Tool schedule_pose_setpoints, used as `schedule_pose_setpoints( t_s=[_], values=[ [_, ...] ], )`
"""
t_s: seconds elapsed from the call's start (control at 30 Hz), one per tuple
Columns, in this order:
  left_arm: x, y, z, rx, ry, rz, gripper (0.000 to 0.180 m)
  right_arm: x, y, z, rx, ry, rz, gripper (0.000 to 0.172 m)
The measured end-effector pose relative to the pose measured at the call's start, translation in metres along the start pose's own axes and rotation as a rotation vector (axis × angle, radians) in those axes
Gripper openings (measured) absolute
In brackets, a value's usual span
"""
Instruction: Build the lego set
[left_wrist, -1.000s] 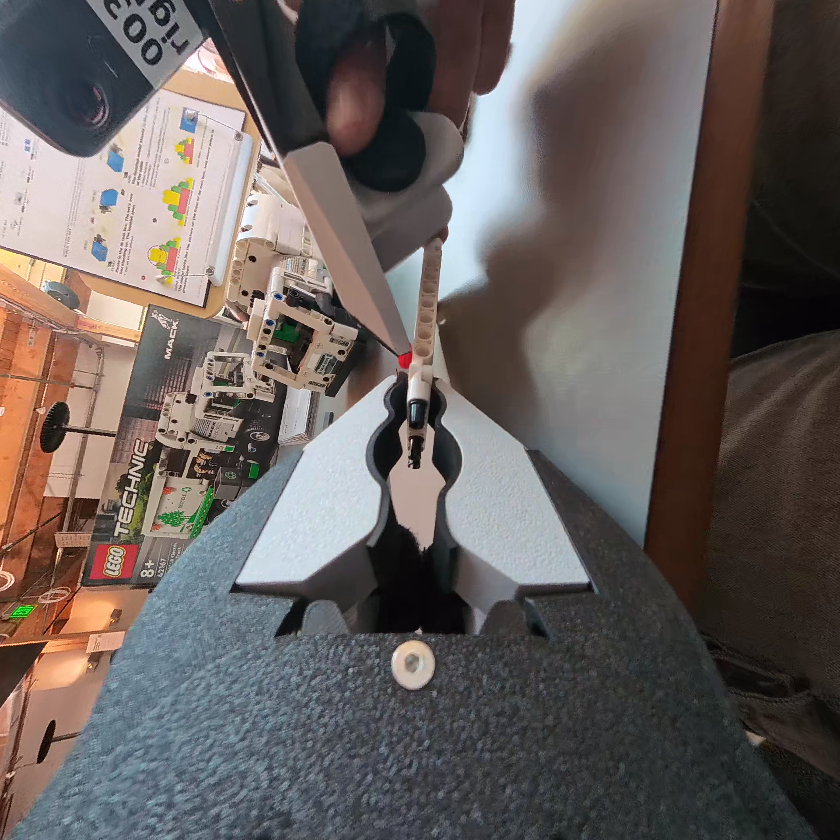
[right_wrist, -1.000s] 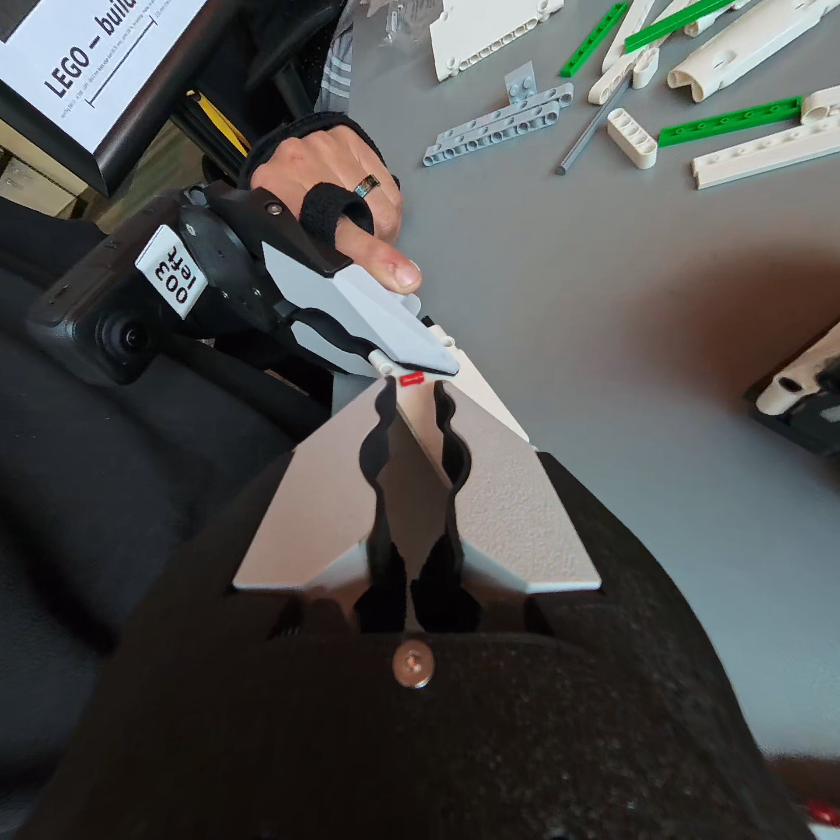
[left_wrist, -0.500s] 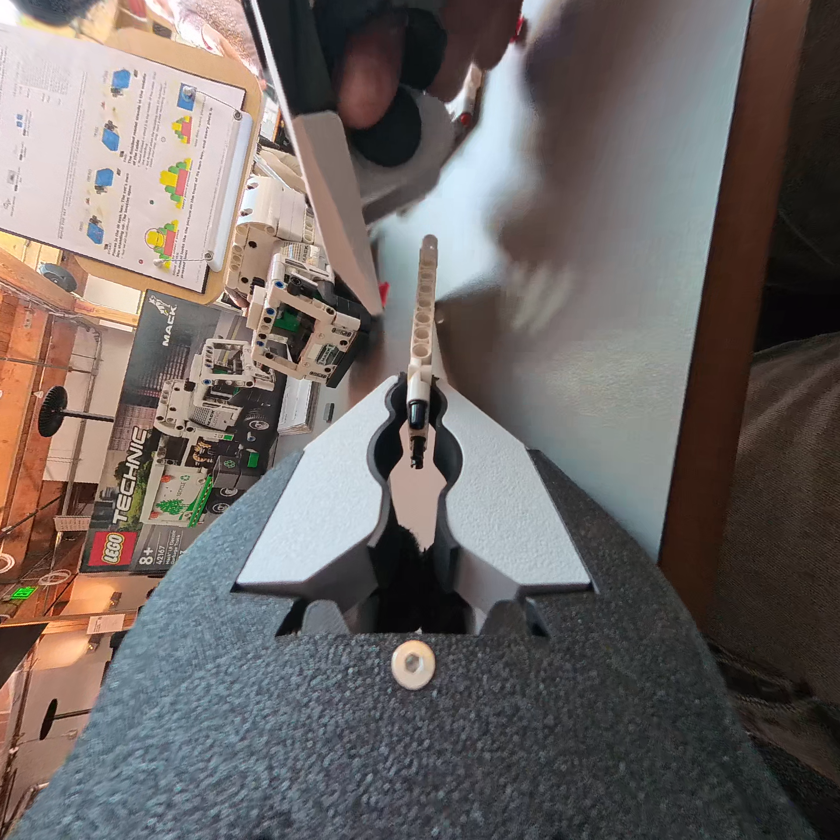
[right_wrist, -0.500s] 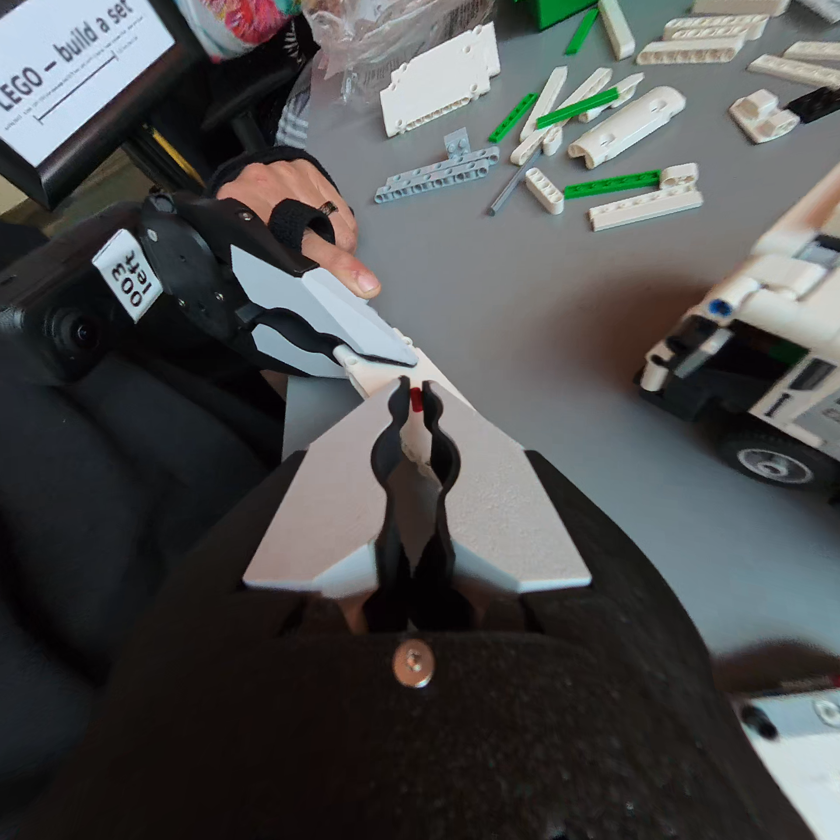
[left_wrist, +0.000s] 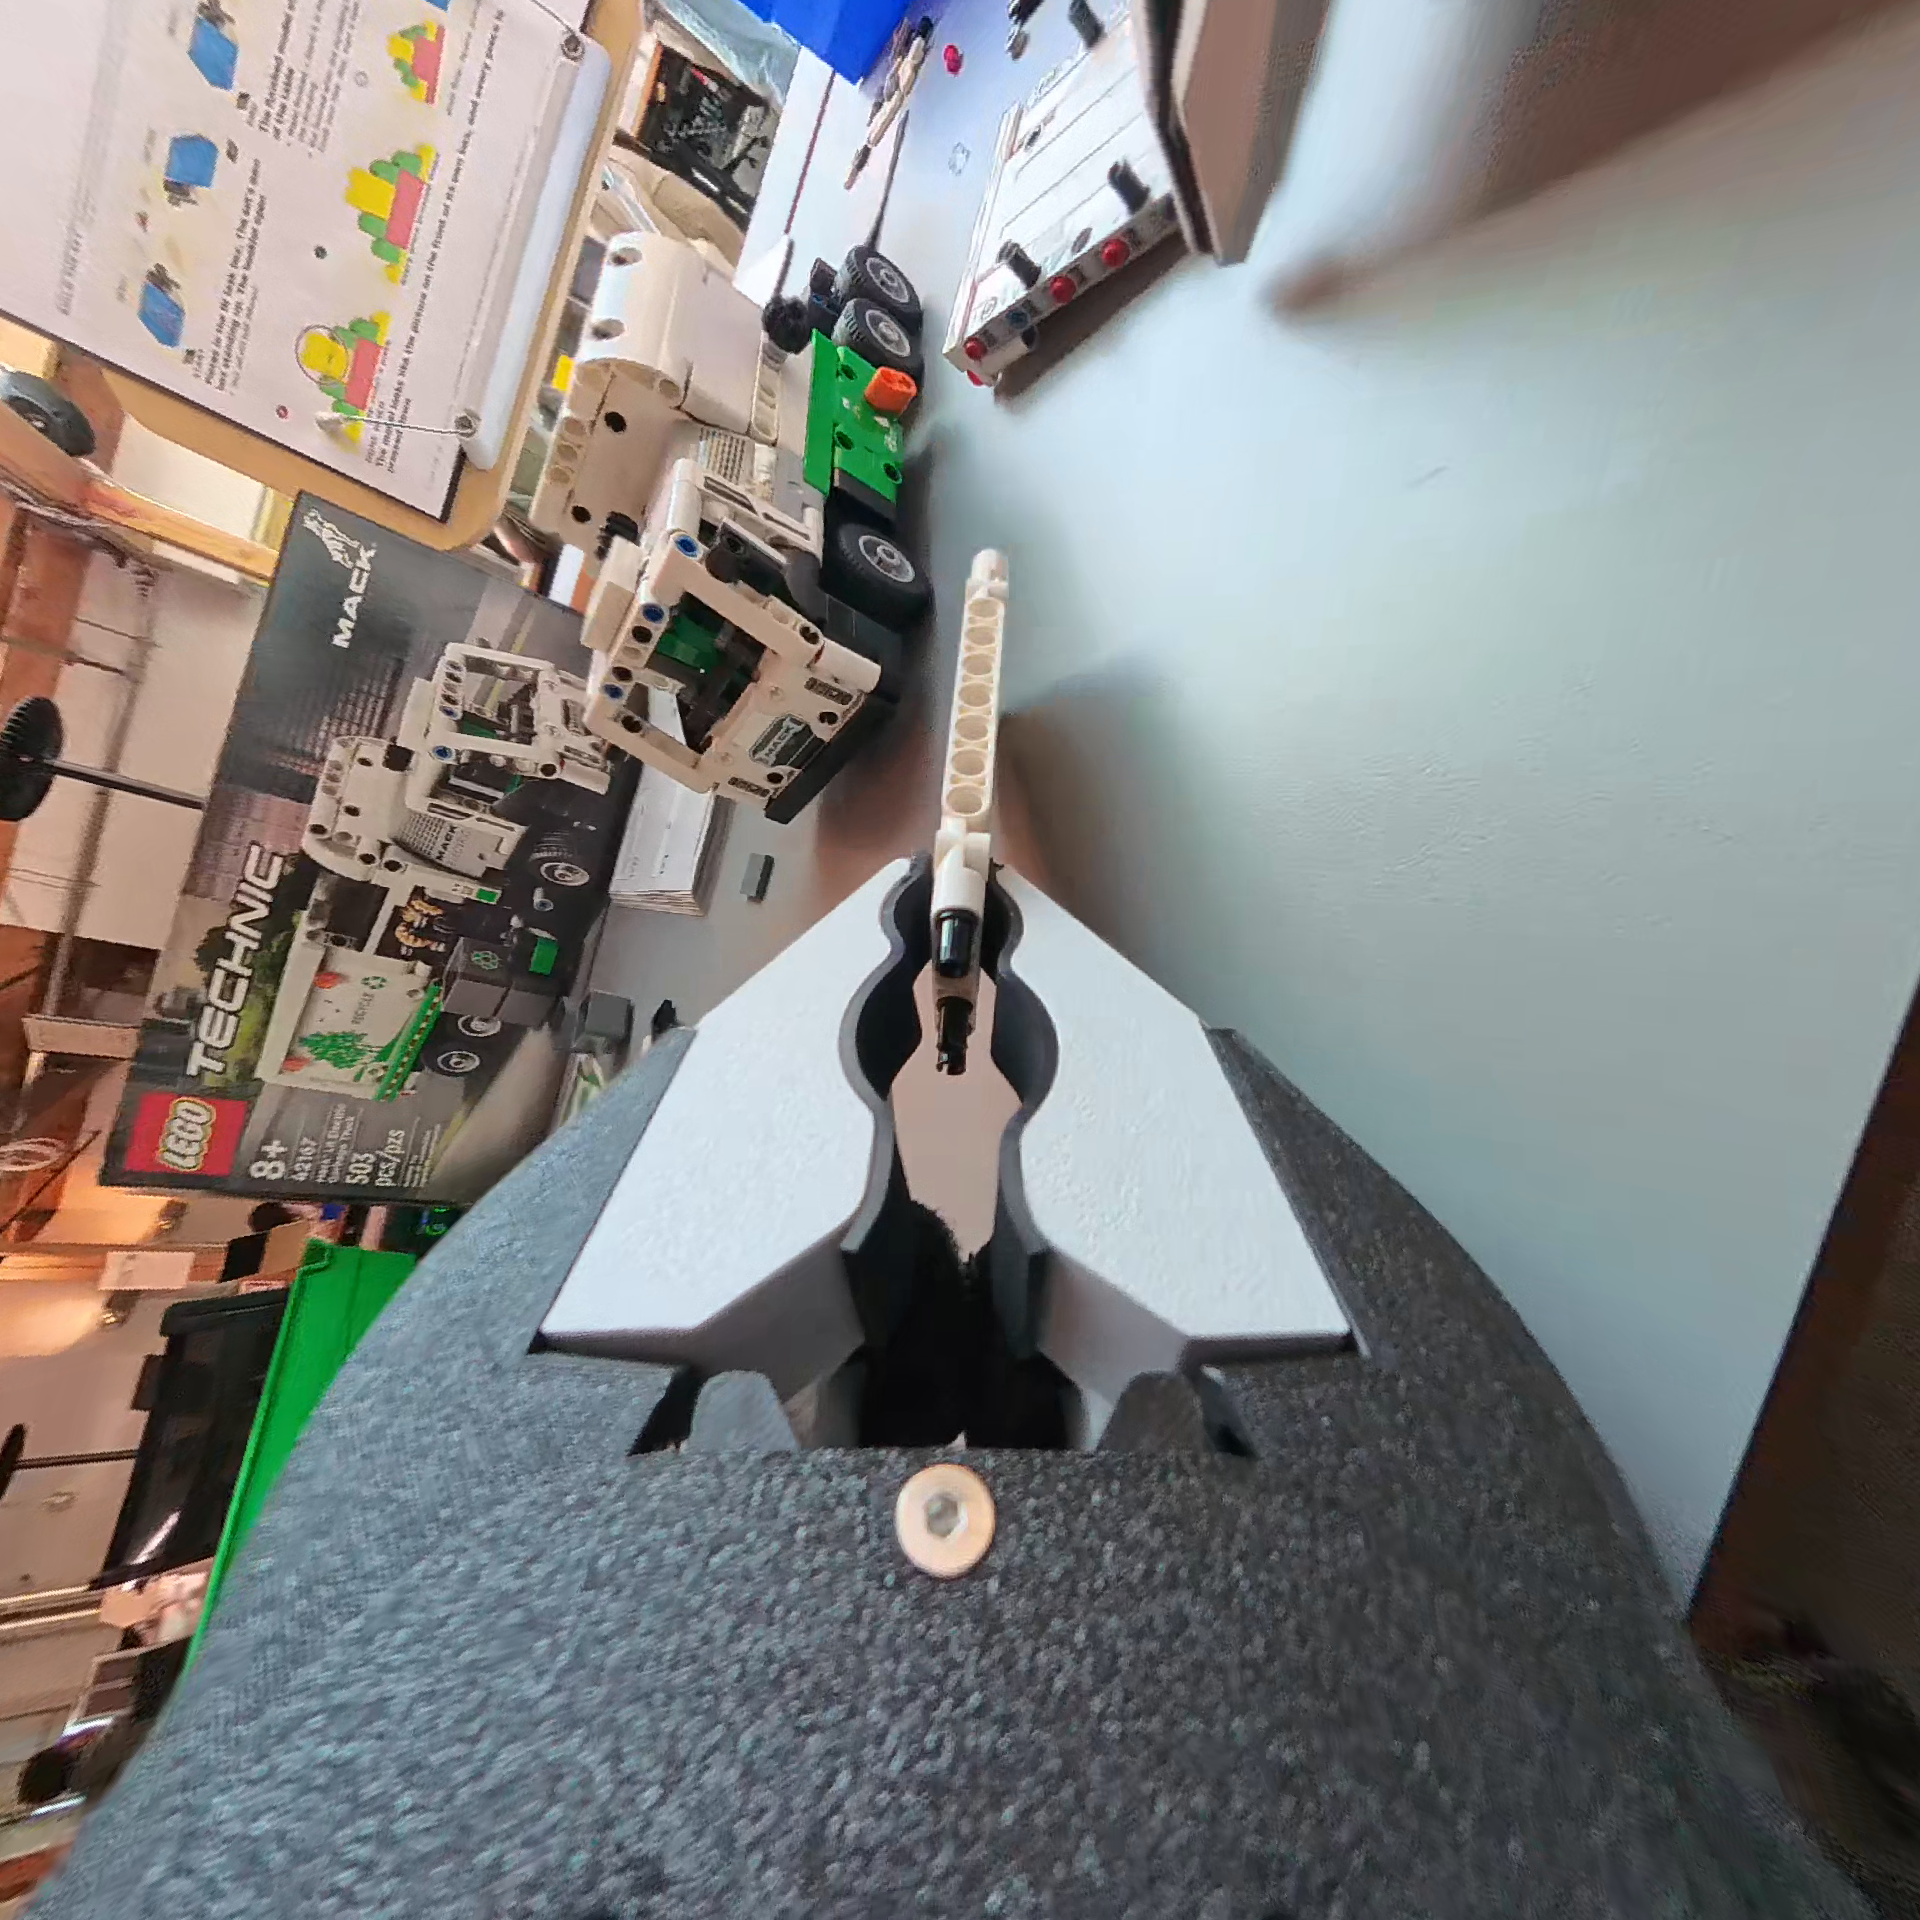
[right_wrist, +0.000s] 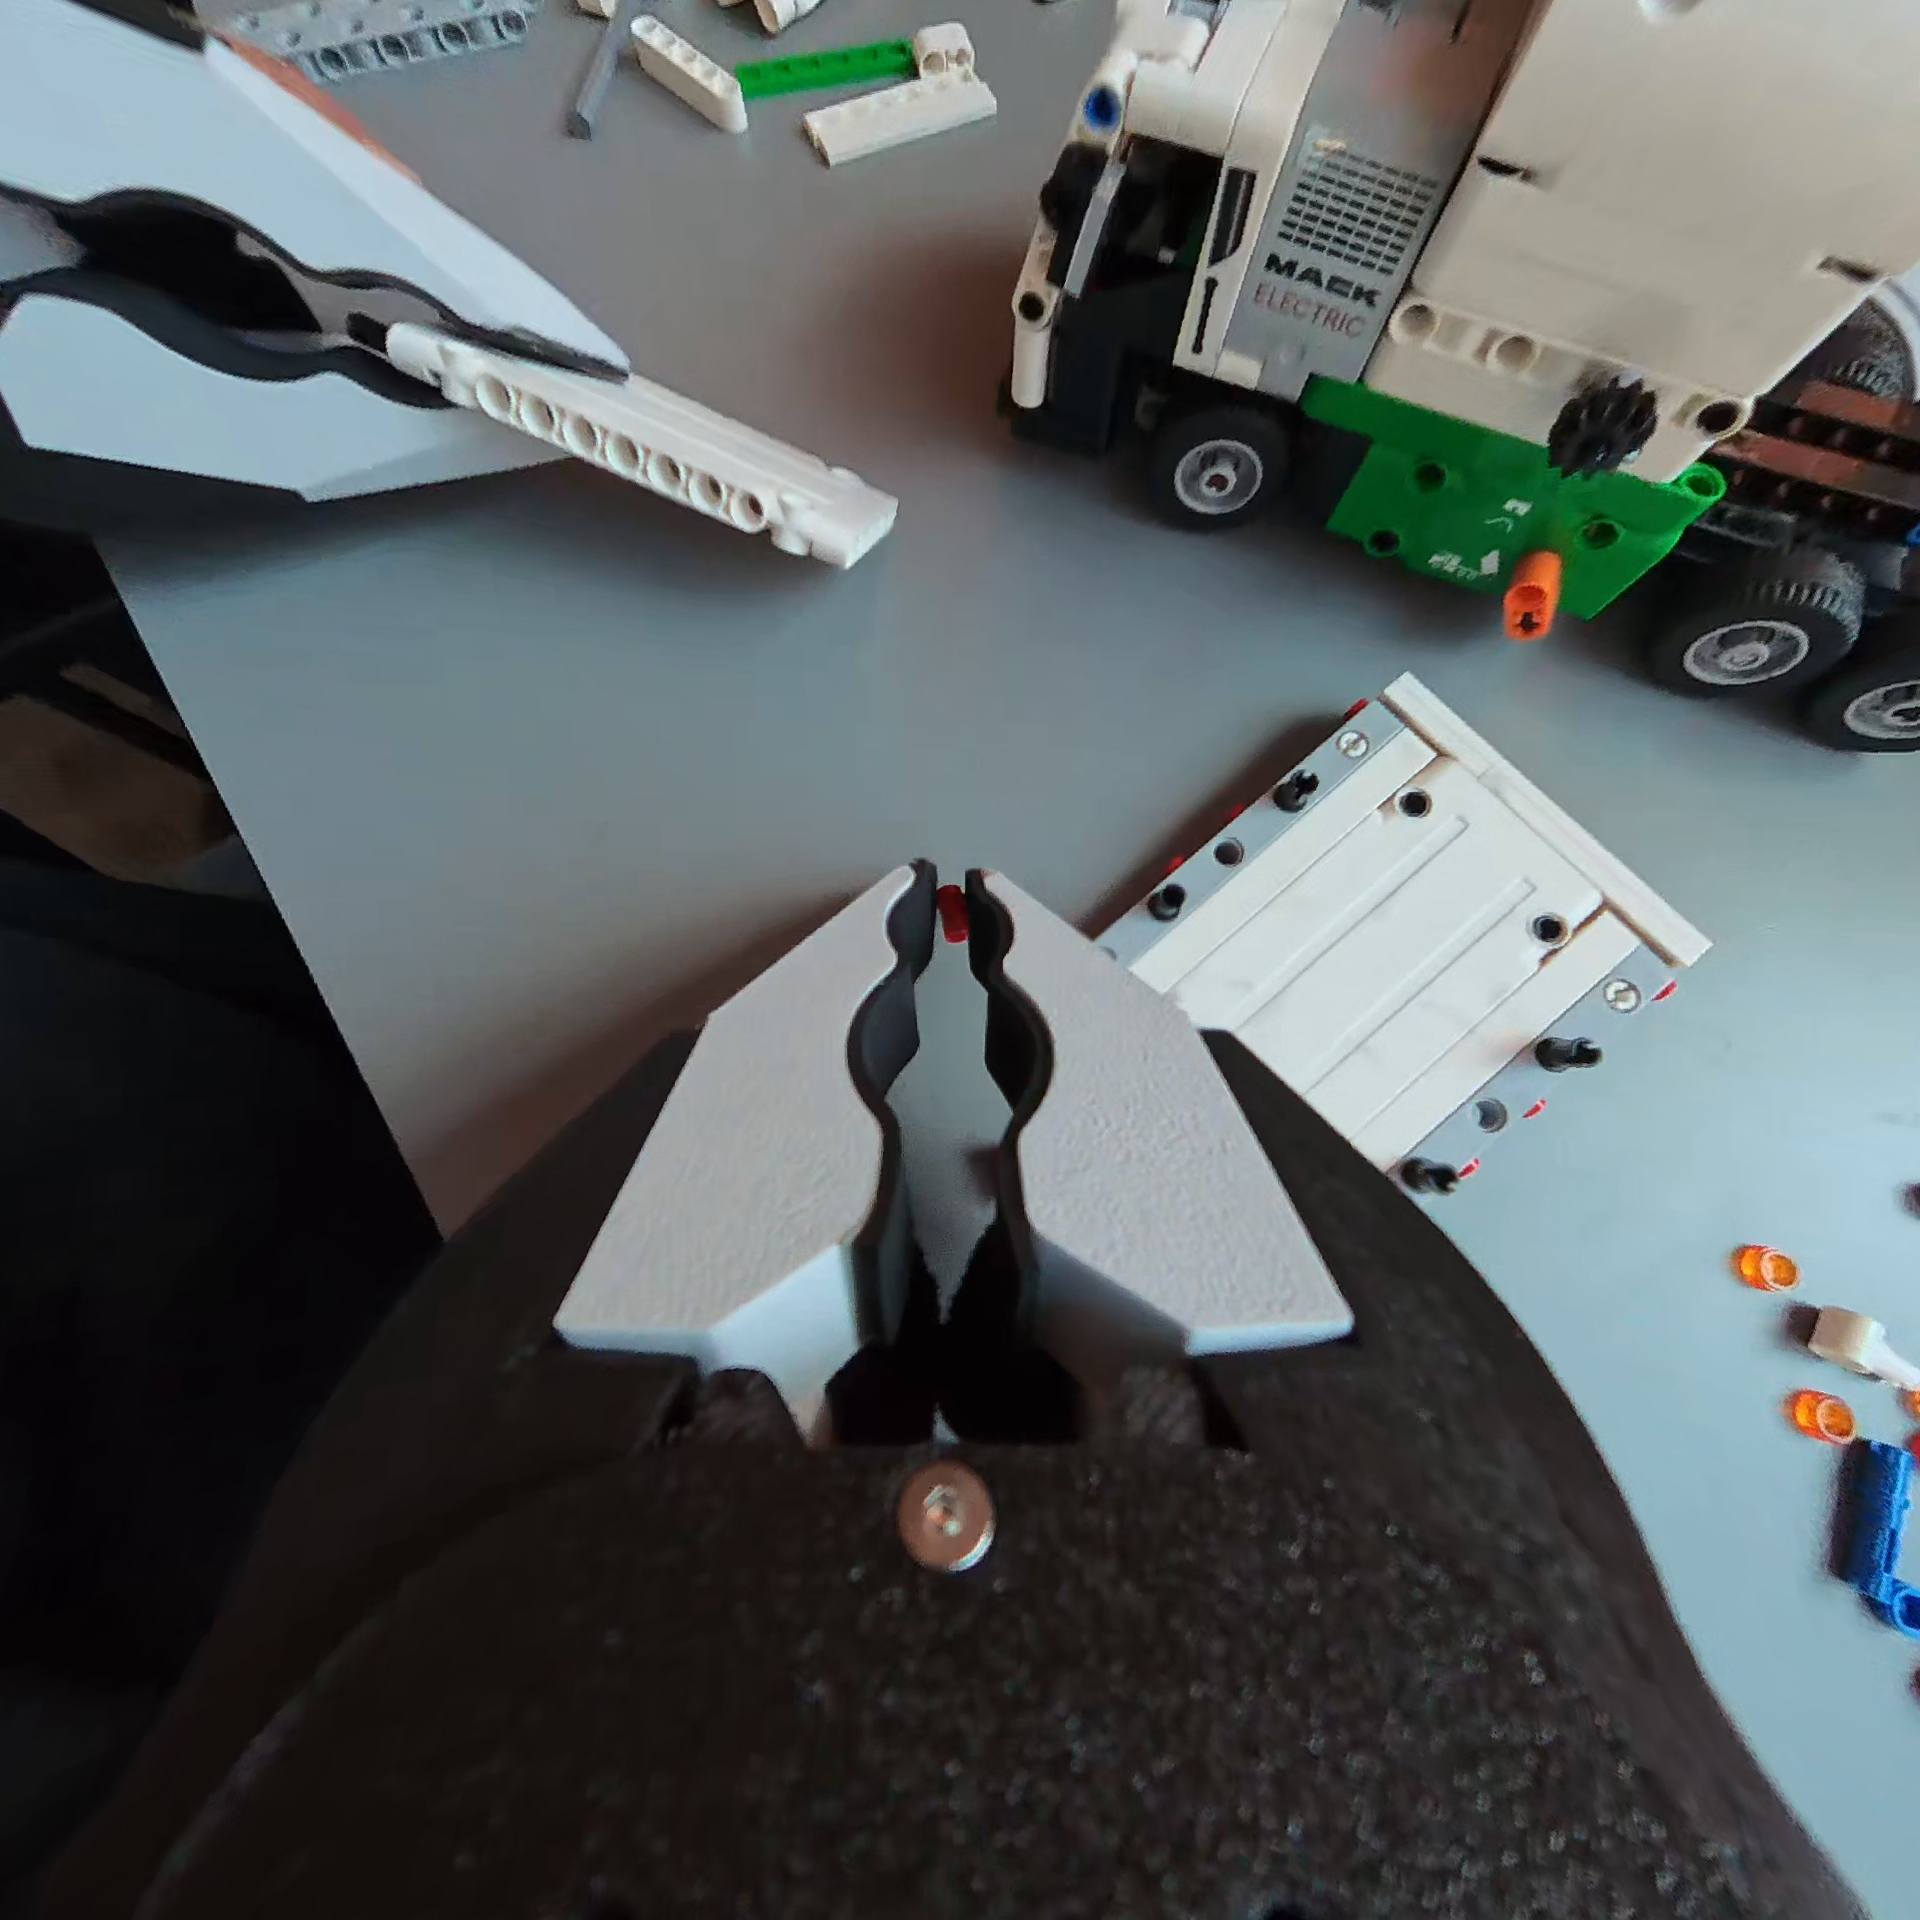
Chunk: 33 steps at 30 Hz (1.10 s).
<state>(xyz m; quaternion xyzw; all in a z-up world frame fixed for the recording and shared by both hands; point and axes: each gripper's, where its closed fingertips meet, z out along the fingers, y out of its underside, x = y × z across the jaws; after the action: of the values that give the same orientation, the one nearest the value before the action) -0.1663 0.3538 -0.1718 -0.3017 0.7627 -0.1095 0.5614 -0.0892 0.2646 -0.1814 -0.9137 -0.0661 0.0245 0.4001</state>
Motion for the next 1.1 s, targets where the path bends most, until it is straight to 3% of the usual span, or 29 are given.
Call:
schedule_pose_setpoints(
  t_s=[0.27,0.43,0.7,1.1],
  values=[
    [-0.001,0.001,-0.001,-0.009,-0.044,0.034,0.006,0.002,0.008,0.001,-0.009,-0.008,-0.024,0.008],
    [-0.001,0.001,-0.001,-0.01,-0.052,0.046,0.006,0.002,-0.003,-0.035,0.091,-0.035,-0.024,0.008],
    [-0.001,0.002,0.0,-0.019,-0.051,0.041,0.006,0.005,0.038,-0.054,0.05,0.022,-0.111,0.012],
    [0.0,0.004,0.001,-0.032,-0.044,0.039,0.006,0.01,0.041,-0.035,-0.217,-0.049,-0.156,0.012]
  ],
)
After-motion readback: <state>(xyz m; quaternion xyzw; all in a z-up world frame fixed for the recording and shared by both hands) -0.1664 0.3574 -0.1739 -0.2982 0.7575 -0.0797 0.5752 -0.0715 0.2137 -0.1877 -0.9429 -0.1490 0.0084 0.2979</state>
